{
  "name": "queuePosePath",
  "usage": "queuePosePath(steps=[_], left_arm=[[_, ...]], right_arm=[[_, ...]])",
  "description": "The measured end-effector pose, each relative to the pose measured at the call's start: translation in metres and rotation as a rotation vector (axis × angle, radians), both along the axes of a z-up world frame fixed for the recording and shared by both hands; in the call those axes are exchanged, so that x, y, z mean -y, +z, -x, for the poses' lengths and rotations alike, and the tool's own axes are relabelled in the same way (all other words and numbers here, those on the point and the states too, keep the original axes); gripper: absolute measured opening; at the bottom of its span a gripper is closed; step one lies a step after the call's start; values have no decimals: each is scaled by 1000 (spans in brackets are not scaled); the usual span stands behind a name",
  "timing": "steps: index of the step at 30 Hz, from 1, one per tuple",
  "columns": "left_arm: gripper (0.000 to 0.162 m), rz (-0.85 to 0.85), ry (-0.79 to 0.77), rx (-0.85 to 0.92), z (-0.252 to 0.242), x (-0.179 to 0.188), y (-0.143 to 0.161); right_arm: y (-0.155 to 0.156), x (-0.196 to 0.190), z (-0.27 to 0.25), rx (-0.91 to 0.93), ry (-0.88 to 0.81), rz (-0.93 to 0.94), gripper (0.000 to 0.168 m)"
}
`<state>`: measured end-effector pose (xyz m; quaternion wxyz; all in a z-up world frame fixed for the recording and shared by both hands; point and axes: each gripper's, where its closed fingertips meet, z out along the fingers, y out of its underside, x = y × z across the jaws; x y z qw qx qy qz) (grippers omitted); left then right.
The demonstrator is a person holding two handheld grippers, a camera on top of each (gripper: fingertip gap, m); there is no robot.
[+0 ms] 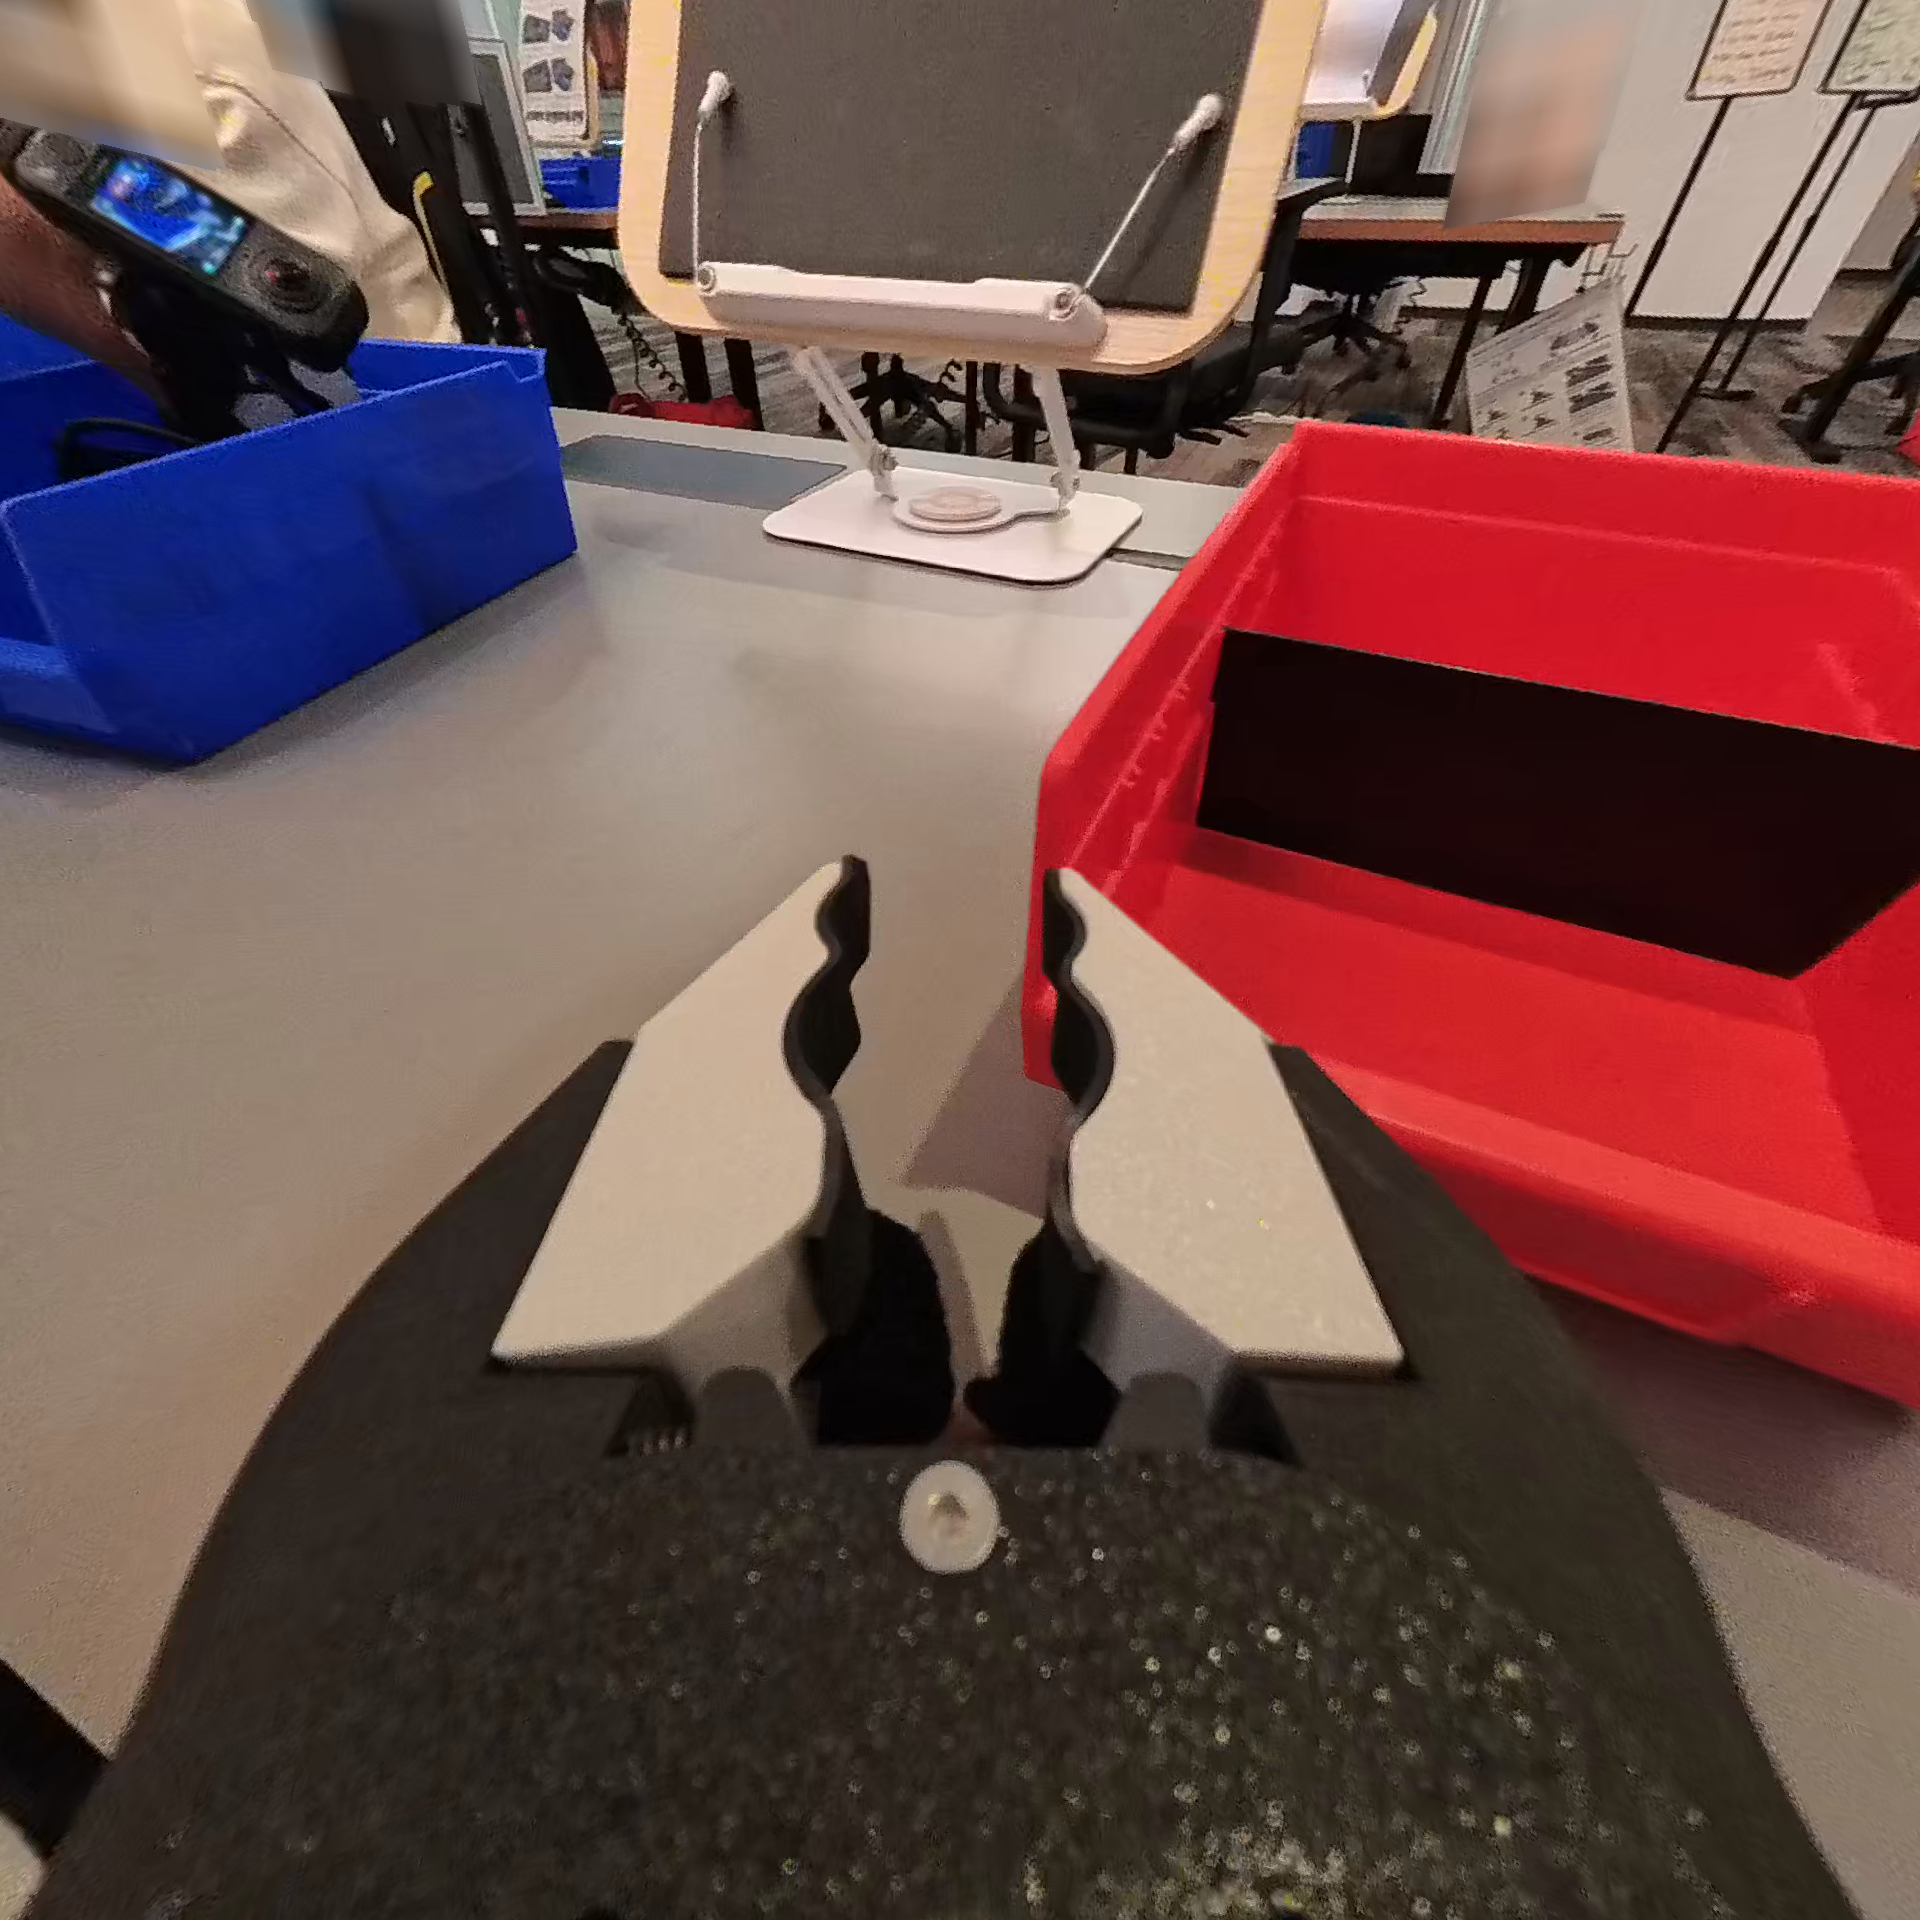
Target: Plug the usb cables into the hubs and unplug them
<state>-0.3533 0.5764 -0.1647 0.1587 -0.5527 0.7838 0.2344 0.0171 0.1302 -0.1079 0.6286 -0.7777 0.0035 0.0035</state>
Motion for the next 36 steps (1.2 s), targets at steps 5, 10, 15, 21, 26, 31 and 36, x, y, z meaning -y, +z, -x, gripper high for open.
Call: queuePosePath(steps=[5, 10, 15, 21, 26, 31, 36], left_arm=[[11, -103, -56, 142, -14, 0, 29], [11, -60, 2, 335, -20, 29, 105], [10, -60, -162, 480, -52, 95, 190], [10, -125, -583, 506, -115, 216, 228], [10, -104, -795, 520, -162, 293, 205], [10, -89, -865, 505, -188, 319, 176], [9, -33, -846, 532, -206, 325, 151]], right_arm=[[3, -7, 10, -2, 29, -14, 31], [16, -11, 35, 83, 118, -74, 31], [49, -23, 91, 112, 382, -150, 33], [115, -53, 136, 263, 622, -231, 40], [137, -82, 168, 552, 638, -311, 39], [127, -91, 173, 710, 600, -323, 28], [108, -98, 167, 836, 554, -284, 8]])
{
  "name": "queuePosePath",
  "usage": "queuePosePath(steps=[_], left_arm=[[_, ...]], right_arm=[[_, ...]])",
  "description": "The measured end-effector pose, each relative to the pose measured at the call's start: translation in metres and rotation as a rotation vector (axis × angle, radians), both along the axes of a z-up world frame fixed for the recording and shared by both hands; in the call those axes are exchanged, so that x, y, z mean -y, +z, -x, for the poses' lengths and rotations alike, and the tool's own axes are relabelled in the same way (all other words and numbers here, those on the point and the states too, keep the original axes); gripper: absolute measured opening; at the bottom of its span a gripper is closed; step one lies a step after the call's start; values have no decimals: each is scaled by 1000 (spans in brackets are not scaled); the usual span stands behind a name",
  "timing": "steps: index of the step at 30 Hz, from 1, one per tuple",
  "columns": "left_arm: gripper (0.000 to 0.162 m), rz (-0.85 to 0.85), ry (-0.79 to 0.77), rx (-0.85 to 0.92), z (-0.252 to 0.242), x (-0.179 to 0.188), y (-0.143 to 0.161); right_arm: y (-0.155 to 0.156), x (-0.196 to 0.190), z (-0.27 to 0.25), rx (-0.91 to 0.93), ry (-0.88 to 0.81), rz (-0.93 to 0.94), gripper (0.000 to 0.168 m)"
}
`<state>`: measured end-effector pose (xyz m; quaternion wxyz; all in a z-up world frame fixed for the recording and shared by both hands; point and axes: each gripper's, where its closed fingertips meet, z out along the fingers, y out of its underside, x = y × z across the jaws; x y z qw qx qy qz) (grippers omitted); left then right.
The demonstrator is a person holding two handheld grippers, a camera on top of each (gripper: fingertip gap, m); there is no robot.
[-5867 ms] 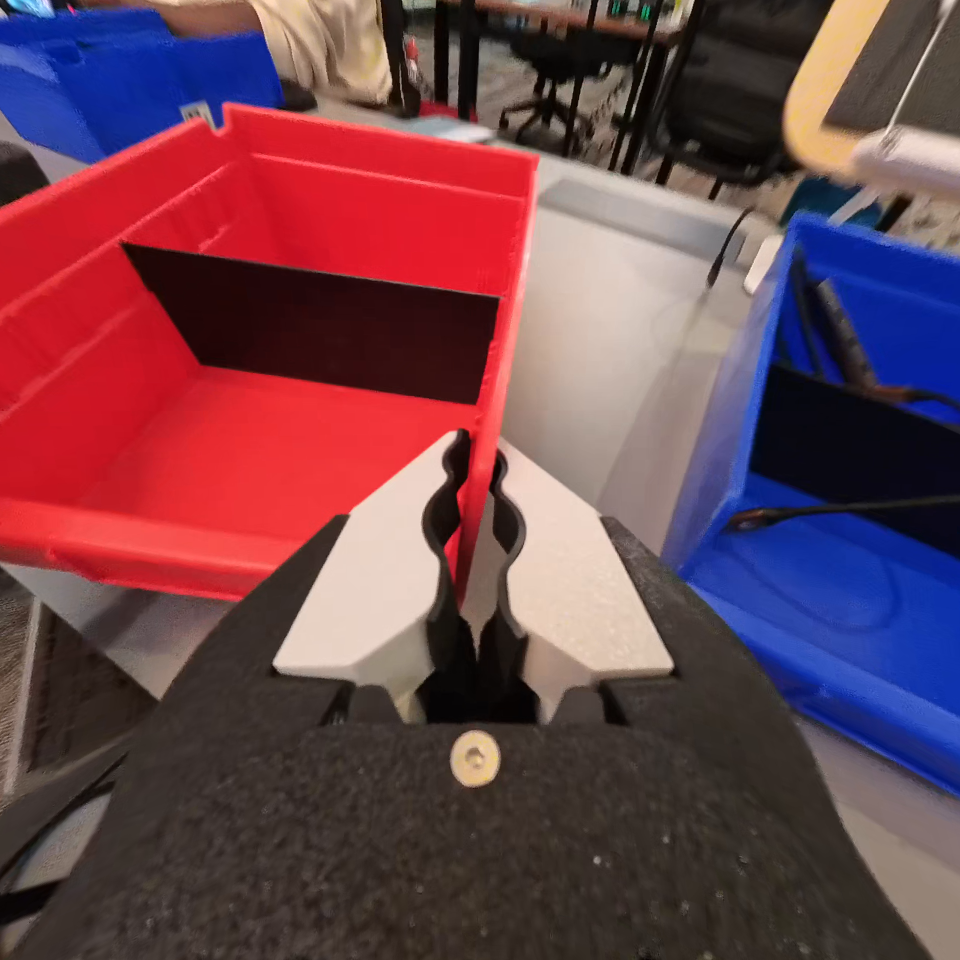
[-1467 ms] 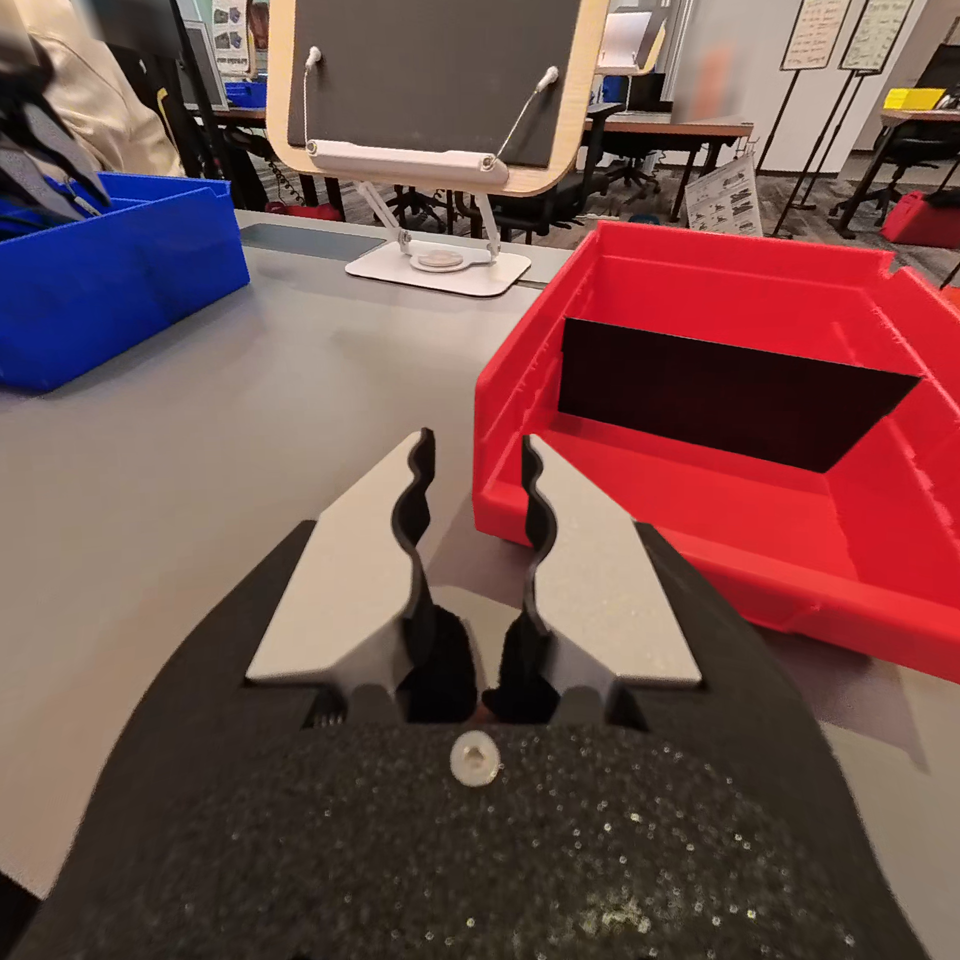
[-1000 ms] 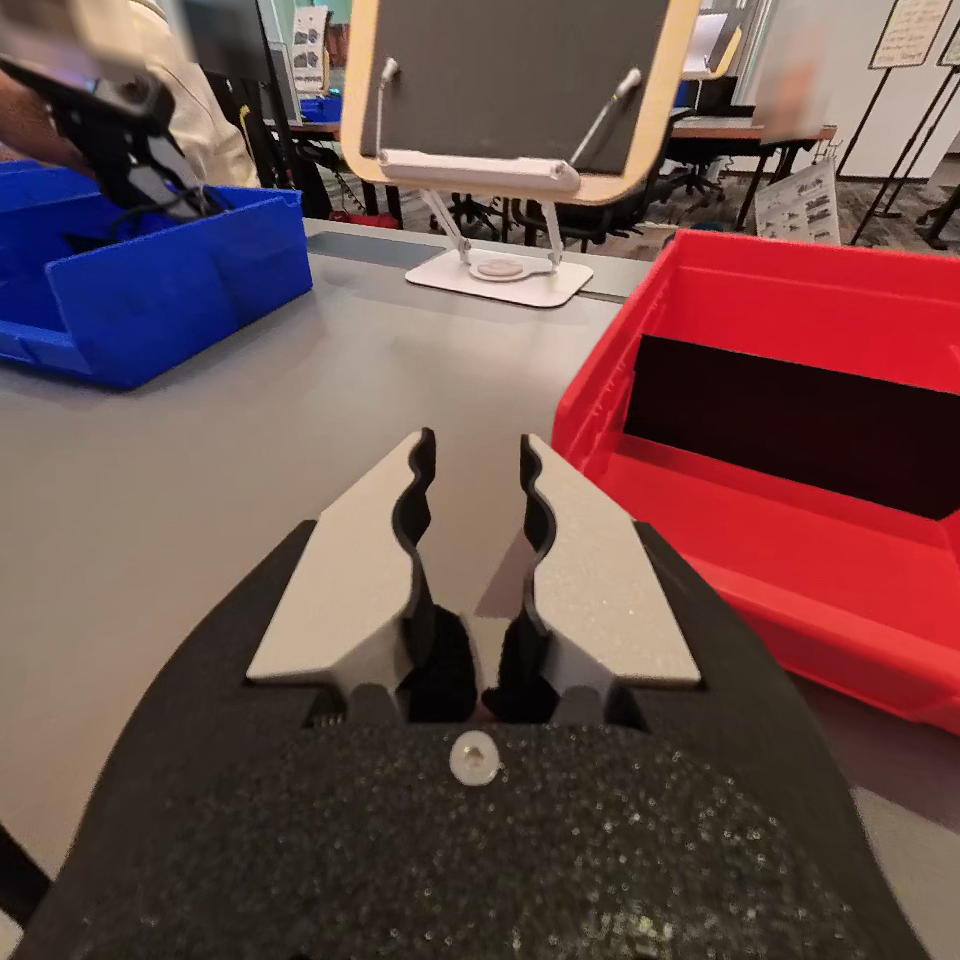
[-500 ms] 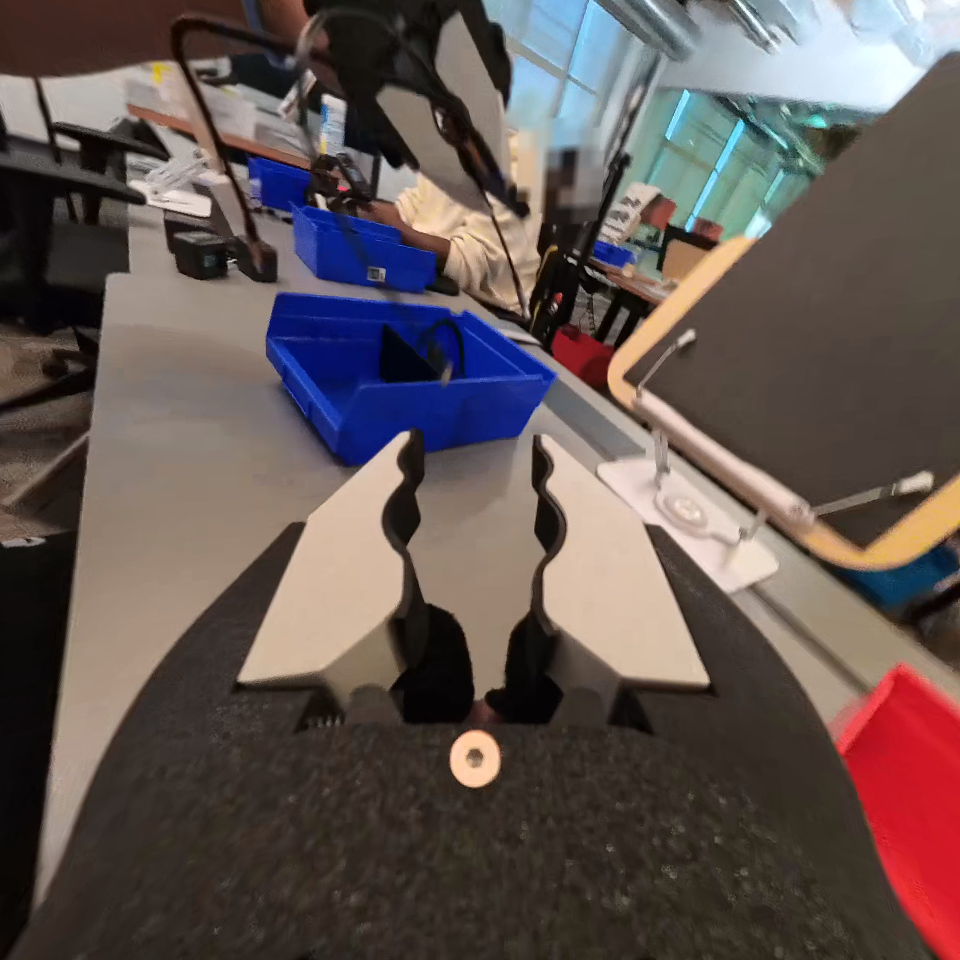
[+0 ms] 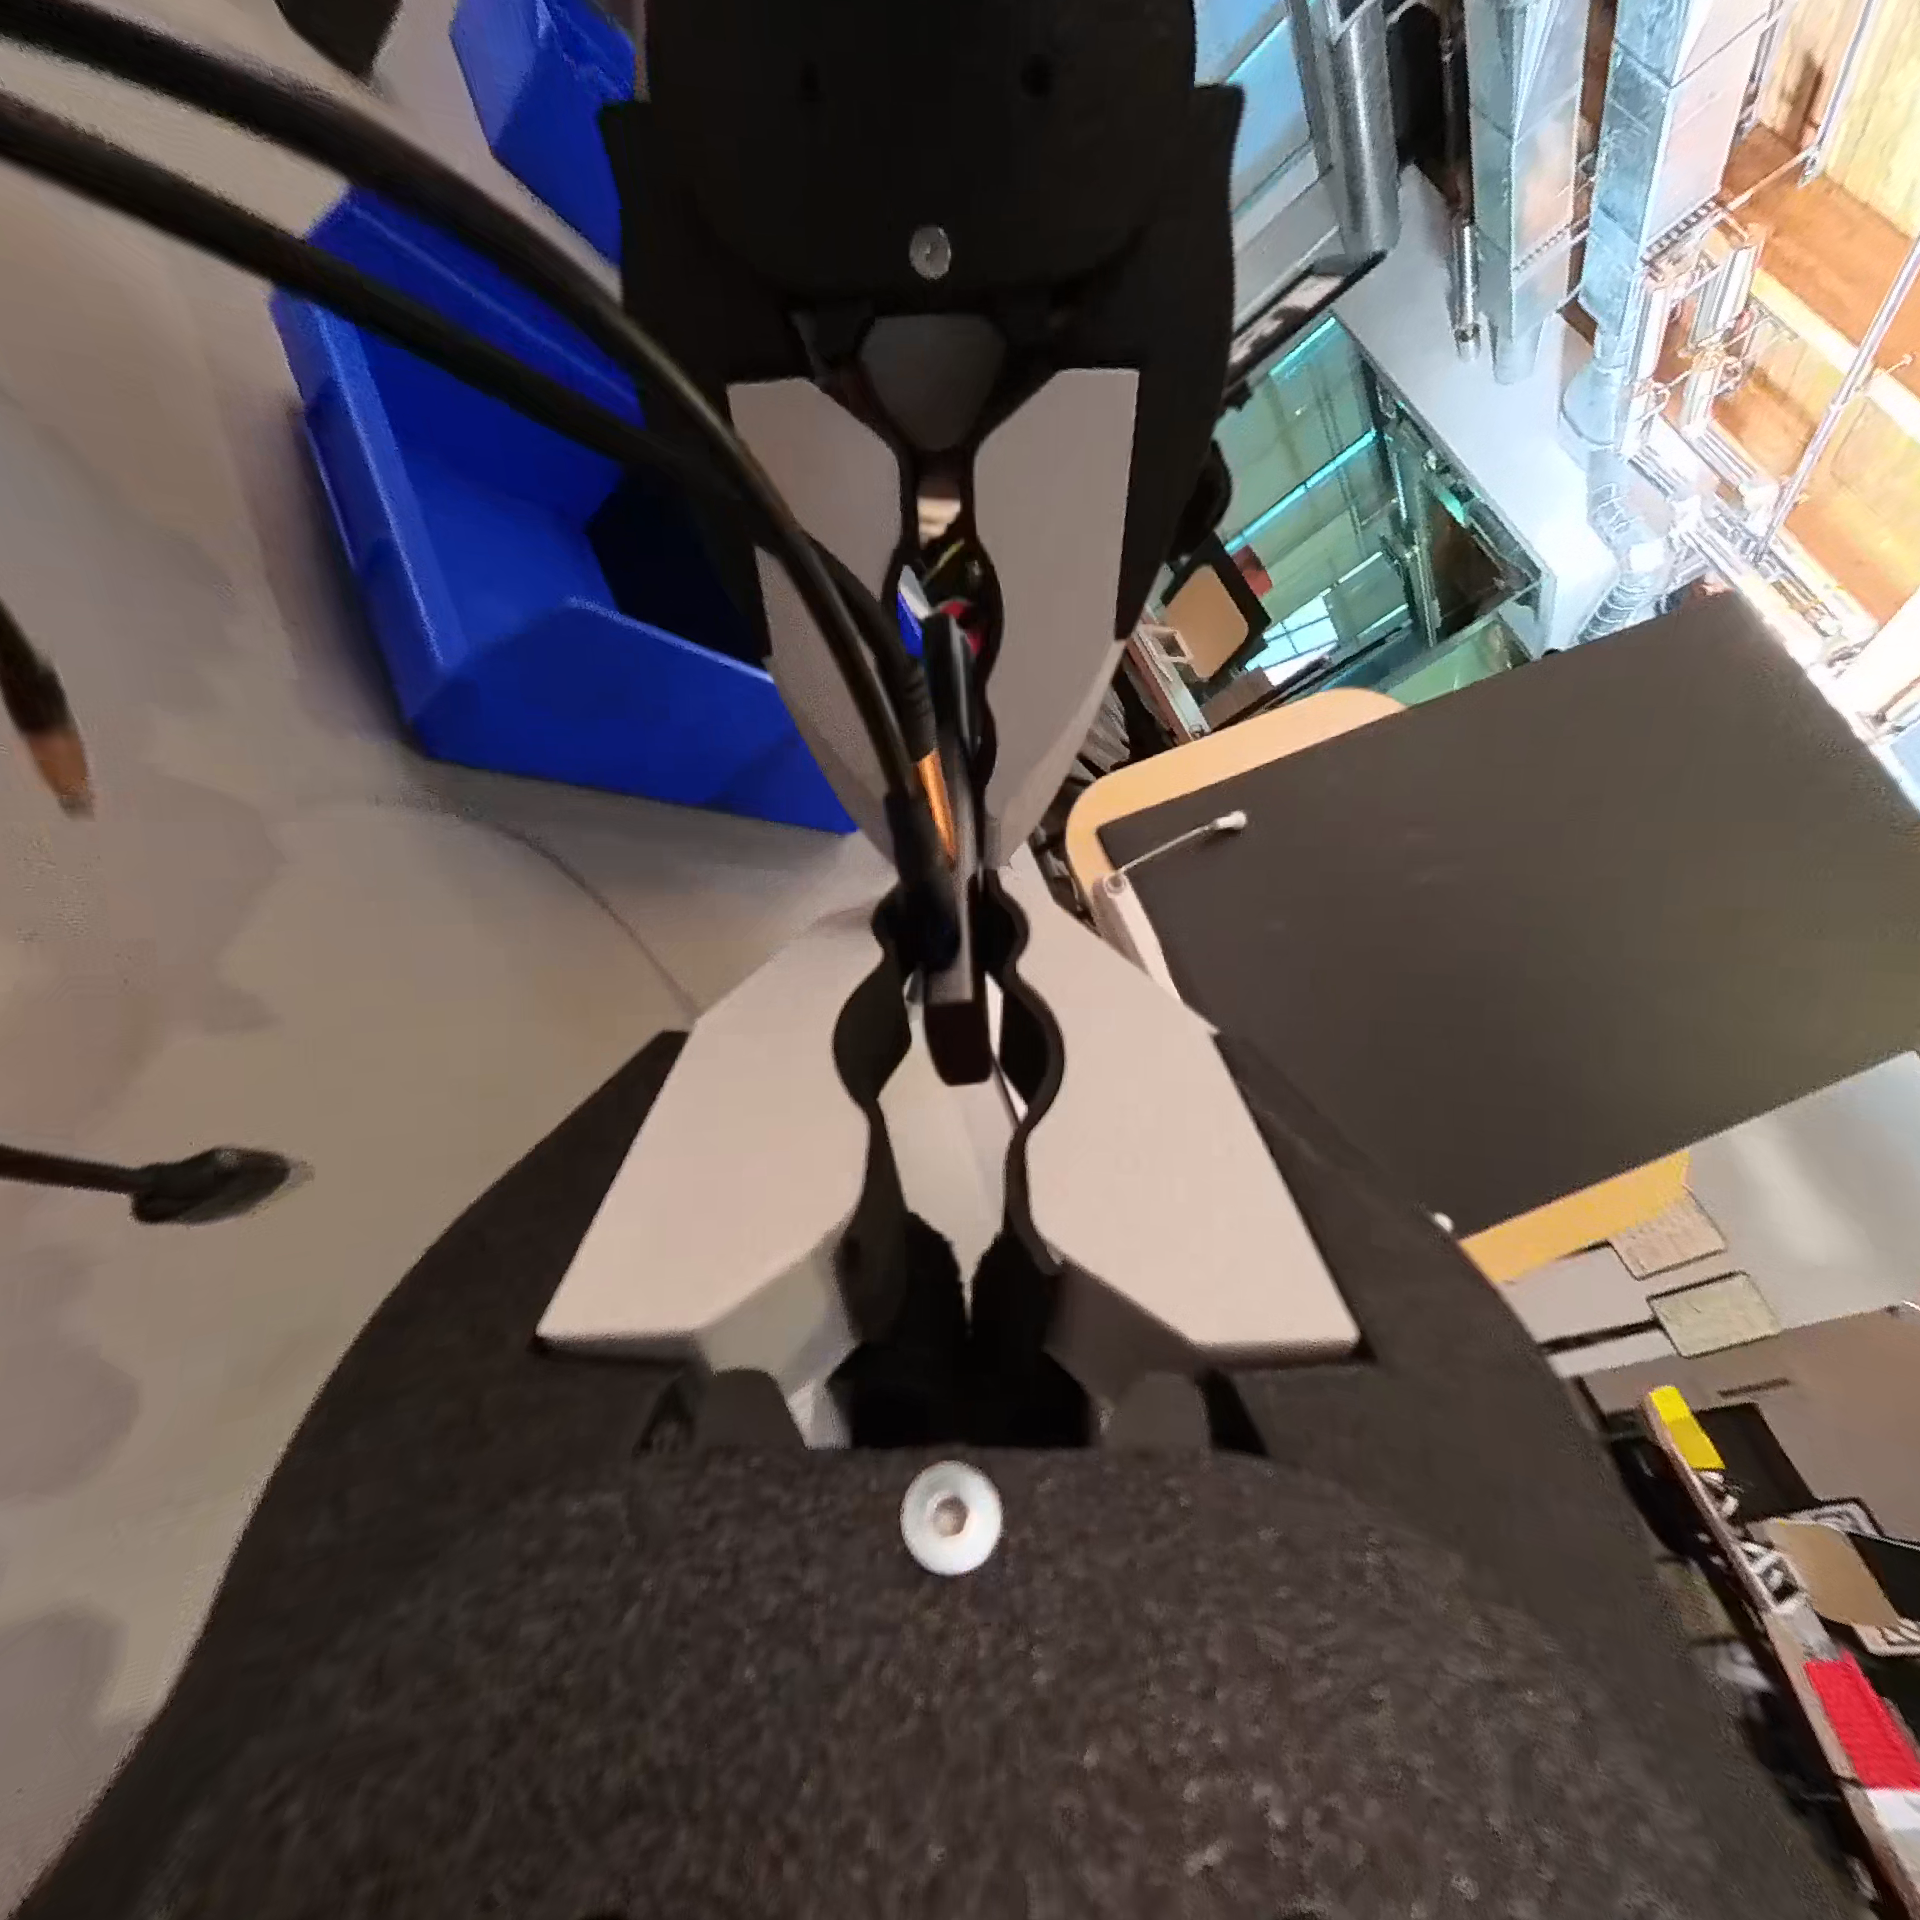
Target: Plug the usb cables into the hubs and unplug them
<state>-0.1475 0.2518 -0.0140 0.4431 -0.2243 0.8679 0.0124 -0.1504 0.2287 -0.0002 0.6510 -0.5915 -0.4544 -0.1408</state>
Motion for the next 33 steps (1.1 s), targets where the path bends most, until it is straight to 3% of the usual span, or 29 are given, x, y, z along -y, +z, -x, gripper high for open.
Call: queuePosePath(steps=[3, 6, 12, 16, 19, 22, 29, 33], left_arm=[[12, 95, 64, 38, -6, -5, -11], [38, 274, 191, 172, -3, -1, -9], [31, 869, 356, 428, -5, 28, -28], [26, 1049, 345, 633, -7, 27, -20], [22, 1087, 335, 677, -8, 29, -25], [17, 1032, 332, 683, -9, 34, -31], [12, 956, 343, 733, -7, 37, -28], [12, 1031, 347, 769, -2, 38, -28]], right_arm=[[-10, -6, -8, -7, -37, 0, 8], [-19, -14, -25, -24, -124, -21, 8], [-28, -19, -38, -3, -228, -56, 8], [-48, -18, -31, 42, -216, -21, 8], [-54, -15, -23, 31, -198, -14, 8], [-58, -13, -16, 98, -196, -31, 8], [-55, -9, -14, 28, -178, -38, 8], [-58, -9, -10, 27, -177, -18, 8]])
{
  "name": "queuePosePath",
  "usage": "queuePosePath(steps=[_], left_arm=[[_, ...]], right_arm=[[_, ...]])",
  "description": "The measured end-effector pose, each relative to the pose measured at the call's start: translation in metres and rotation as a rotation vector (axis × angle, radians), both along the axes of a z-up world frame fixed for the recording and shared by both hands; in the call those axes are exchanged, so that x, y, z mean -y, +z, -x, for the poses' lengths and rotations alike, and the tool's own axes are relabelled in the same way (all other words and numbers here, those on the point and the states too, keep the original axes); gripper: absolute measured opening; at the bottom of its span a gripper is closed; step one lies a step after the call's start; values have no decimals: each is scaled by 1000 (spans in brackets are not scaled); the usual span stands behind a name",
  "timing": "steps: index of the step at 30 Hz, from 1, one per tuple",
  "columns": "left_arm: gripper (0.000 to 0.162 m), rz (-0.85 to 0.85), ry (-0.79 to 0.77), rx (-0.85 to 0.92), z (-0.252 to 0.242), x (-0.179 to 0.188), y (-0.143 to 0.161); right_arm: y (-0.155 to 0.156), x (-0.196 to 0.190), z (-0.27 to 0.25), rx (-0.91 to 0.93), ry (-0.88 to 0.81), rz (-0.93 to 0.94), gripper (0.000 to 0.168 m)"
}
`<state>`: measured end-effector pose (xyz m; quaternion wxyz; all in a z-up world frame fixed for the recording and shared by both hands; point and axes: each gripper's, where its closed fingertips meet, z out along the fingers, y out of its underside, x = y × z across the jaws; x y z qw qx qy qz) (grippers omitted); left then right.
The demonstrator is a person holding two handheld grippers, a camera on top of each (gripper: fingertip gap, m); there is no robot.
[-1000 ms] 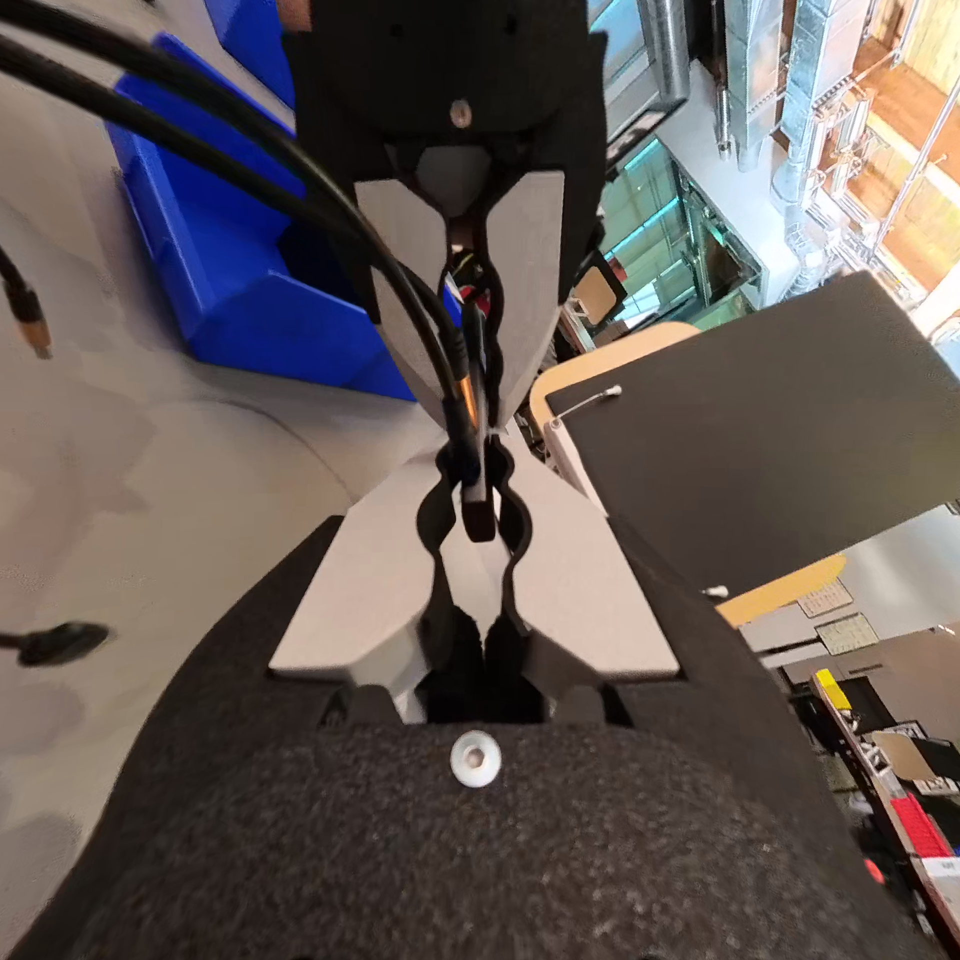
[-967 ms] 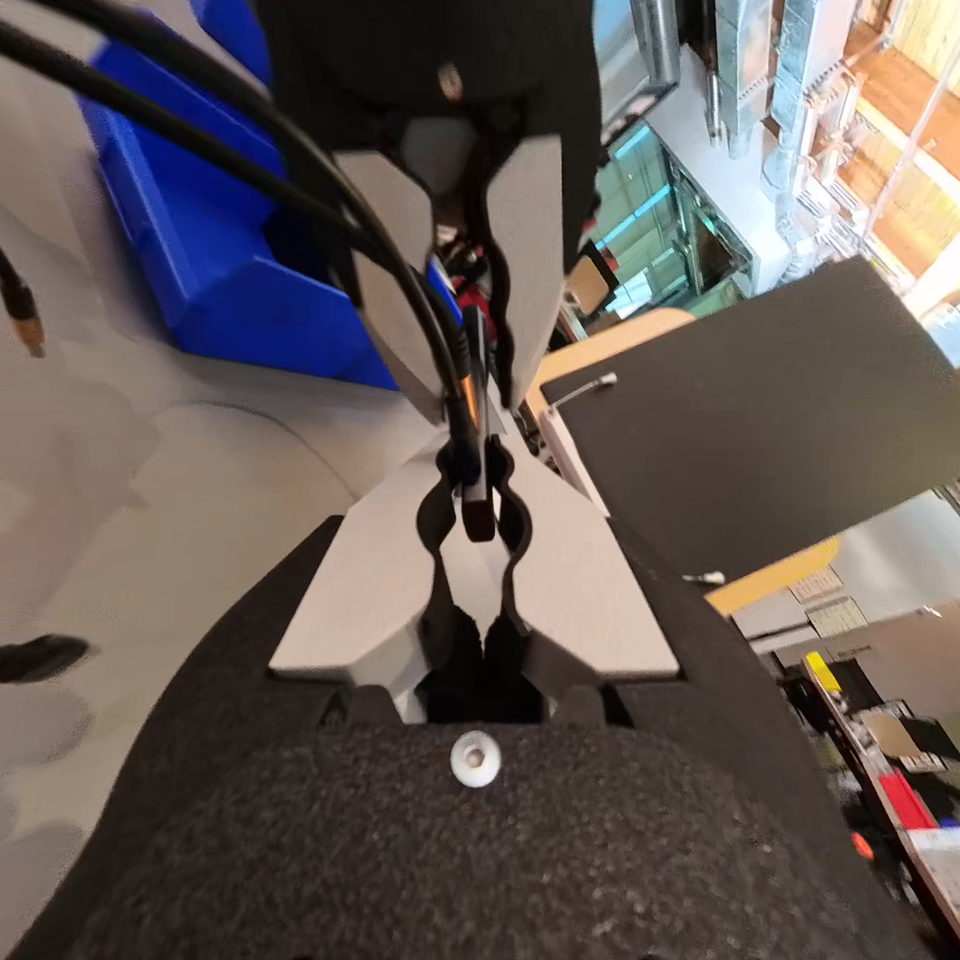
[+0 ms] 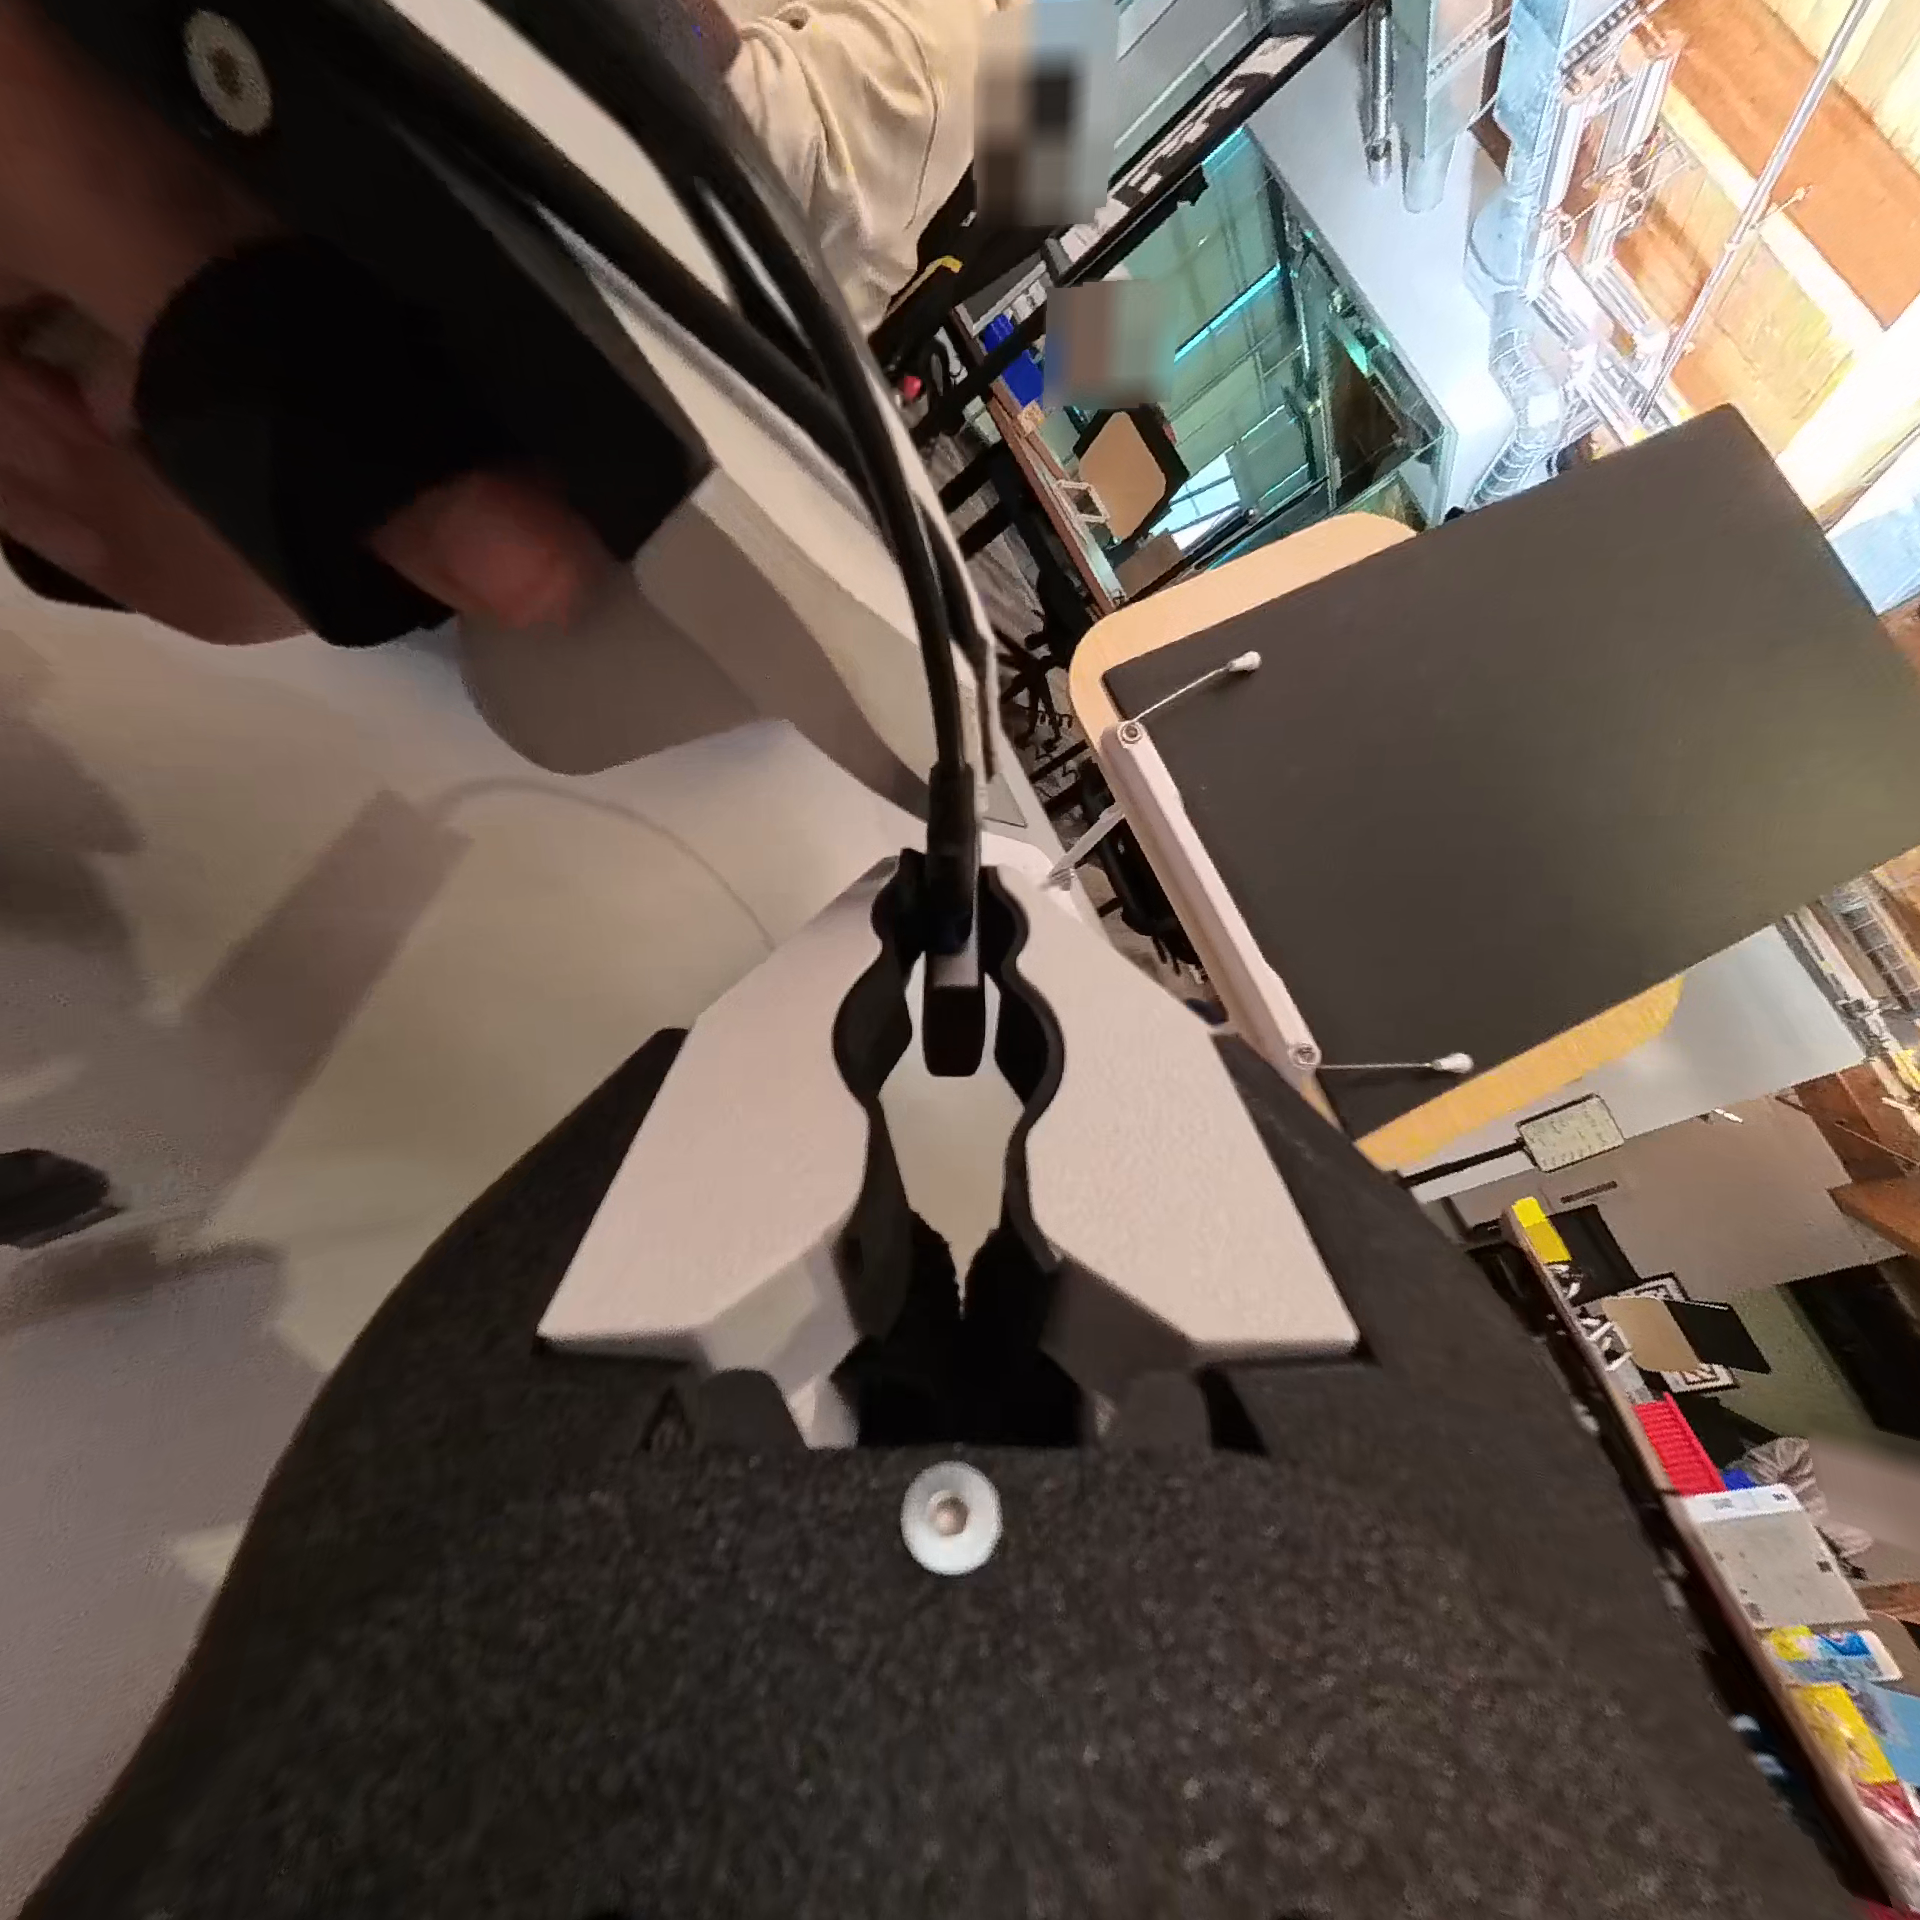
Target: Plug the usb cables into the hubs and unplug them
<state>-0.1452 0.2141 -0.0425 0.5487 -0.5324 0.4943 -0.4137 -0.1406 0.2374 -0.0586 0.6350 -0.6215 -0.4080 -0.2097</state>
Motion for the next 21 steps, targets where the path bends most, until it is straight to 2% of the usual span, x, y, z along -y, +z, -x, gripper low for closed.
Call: queuePosePath(steps=[7, 11, 14, 16, 18, 21], left_arm=[[12, -11, 25, -16, 7, 0, -5], [12, -14, -11, -42, 7, 1, -13], [12, 20, -79, -23, 8, 2, -12], [12, 29, -69, -9, 12, -4, -8], [12, 23, -82, 14, 19, -8, 1], [11, -80, -162, 11, 28, 1, 11]], right_arm=[[-6, -1, 6, -9, 8, 34, 9], [-14, 2, 7, -40, 73, 65, 9], [-12, 10, 9, -222, 178, 137, 8], [-8, 18, 6, -372, 255, 218, 14], [-13, 22, 2, -564, 311, 395, 22], [-7, 43, 18, -899, 509, 723, 41]])
